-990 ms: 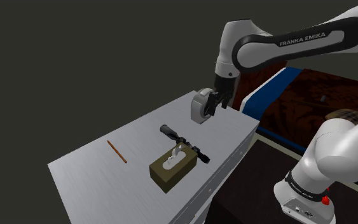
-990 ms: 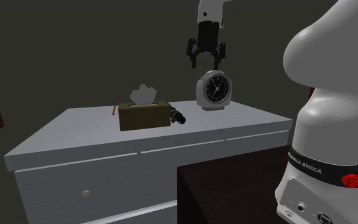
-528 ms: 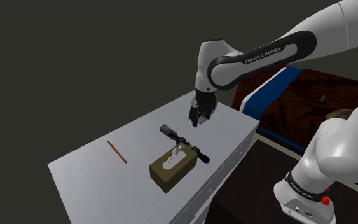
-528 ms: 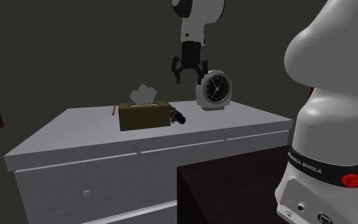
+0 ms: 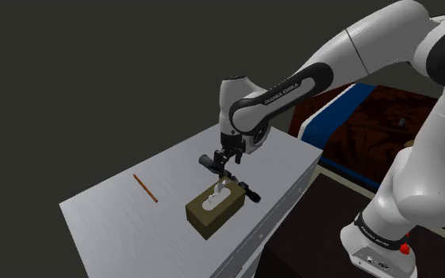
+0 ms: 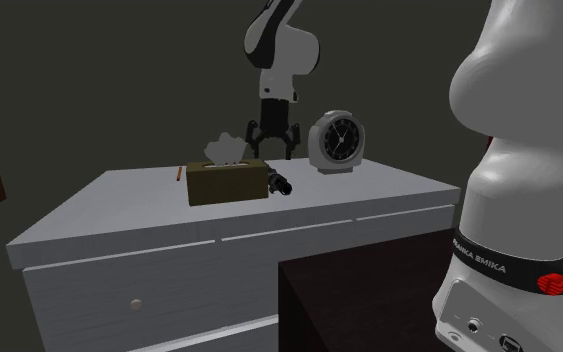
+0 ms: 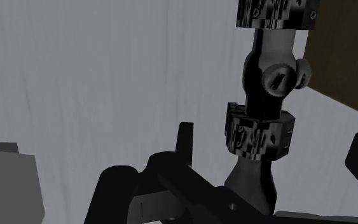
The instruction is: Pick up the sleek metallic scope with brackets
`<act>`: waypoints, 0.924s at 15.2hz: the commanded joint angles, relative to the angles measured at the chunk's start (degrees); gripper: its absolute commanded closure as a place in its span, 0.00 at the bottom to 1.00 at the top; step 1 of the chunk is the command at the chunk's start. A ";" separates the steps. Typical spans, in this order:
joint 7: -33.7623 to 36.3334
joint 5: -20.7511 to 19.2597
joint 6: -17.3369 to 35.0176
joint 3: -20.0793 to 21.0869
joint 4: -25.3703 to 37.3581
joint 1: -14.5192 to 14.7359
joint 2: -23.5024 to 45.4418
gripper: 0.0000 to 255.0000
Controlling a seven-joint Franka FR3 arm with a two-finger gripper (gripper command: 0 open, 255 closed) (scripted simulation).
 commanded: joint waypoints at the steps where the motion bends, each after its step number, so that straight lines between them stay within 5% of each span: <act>1: 0.64 -0.32 1.13 0.31 1.56 0.45 2.90 0.00; 10: 0.49 -0.73 6.55 0.20 0.22 0.67 7.01 0.00; 11: 0.49 -0.71 6.50 0.21 0.15 0.67 6.90 1.00; 14: 0.53 -0.71 6.49 0.23 0.17 0.69 6.90 1.00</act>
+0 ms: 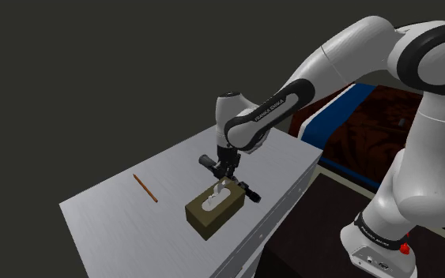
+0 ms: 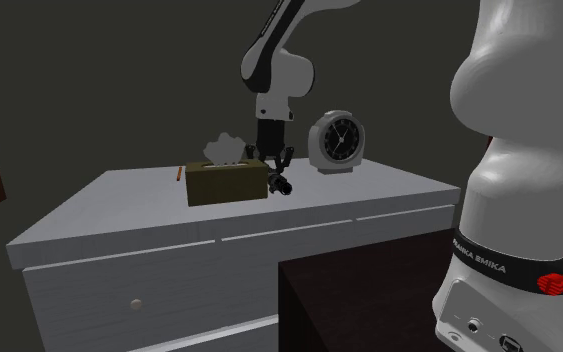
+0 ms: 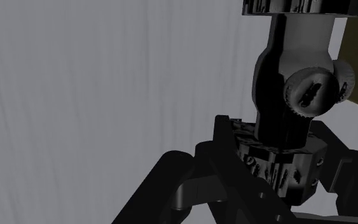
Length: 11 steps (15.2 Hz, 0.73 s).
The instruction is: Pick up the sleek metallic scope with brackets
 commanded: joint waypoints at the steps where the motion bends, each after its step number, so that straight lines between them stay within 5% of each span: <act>1: 0.00 0.01 0.03 0.02 0.00 0.01 0.02 1.00; 11: 0.06 0.27 -3.47 0.07 0.86 -0.15 -2.64 1.00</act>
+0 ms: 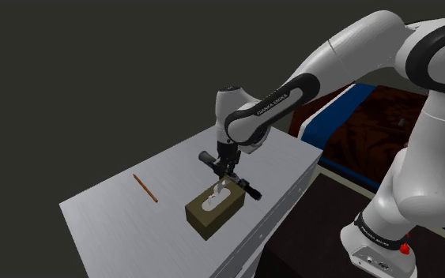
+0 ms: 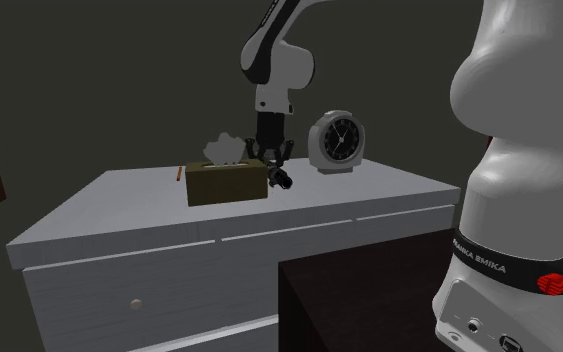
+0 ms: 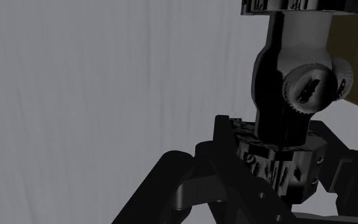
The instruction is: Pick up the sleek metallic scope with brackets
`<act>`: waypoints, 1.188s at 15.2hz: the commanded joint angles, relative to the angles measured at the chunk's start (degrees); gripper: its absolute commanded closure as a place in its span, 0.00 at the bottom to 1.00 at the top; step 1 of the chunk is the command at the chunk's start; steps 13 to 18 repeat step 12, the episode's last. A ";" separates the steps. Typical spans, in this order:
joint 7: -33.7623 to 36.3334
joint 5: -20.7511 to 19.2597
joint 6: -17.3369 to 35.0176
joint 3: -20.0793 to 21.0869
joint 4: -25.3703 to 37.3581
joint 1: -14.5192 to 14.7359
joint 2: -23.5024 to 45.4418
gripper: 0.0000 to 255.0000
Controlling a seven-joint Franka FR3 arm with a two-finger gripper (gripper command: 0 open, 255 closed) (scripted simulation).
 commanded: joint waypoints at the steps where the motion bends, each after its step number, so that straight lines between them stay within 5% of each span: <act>1: -0.07 0.11 -1.60 -0.02 0.50 -0.13 -1.11 1.00; 10: 0.18 0.47 -8.16 -0.01 2.84 -0.33 -5.37 1.00; 18: 0.18 0.47 -8.27 -0.02 2.89 -0.33 -5.44 1.00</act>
